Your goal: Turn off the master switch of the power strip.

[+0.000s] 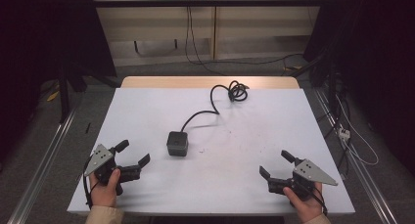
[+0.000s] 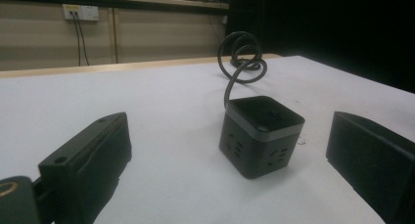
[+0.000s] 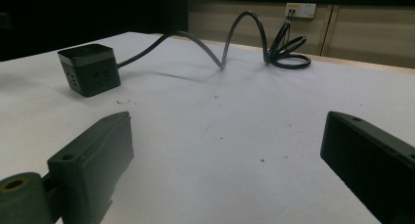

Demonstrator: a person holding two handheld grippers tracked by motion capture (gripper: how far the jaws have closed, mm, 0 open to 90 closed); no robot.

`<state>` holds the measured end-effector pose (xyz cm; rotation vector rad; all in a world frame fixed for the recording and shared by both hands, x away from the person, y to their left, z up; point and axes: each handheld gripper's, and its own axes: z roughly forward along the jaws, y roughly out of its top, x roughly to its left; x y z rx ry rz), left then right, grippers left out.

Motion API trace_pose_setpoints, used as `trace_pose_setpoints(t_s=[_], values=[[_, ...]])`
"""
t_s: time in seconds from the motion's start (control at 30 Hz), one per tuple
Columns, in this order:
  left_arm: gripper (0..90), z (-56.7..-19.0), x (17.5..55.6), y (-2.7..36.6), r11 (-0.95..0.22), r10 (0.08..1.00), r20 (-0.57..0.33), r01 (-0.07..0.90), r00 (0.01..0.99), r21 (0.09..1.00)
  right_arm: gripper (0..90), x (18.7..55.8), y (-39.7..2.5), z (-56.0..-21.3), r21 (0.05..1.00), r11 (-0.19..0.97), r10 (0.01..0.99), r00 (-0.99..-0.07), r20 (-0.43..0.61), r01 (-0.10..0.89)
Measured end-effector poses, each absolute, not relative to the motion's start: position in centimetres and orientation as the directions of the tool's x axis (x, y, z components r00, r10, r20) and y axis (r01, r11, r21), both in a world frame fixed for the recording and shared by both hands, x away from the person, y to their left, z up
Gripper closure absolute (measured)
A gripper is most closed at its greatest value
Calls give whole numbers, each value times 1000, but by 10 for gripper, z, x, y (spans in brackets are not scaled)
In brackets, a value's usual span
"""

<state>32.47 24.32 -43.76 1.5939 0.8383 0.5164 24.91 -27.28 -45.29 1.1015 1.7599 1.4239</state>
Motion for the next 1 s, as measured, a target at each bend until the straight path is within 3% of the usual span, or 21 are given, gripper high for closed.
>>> trace_pose_setpoints(t_s=[1.0], values=[[41, -431, 342, 215, -63, 706, -133, 249, 695, 966, 50, 249, -272, -452, 972, 76, 882, -471, 38, 220]])
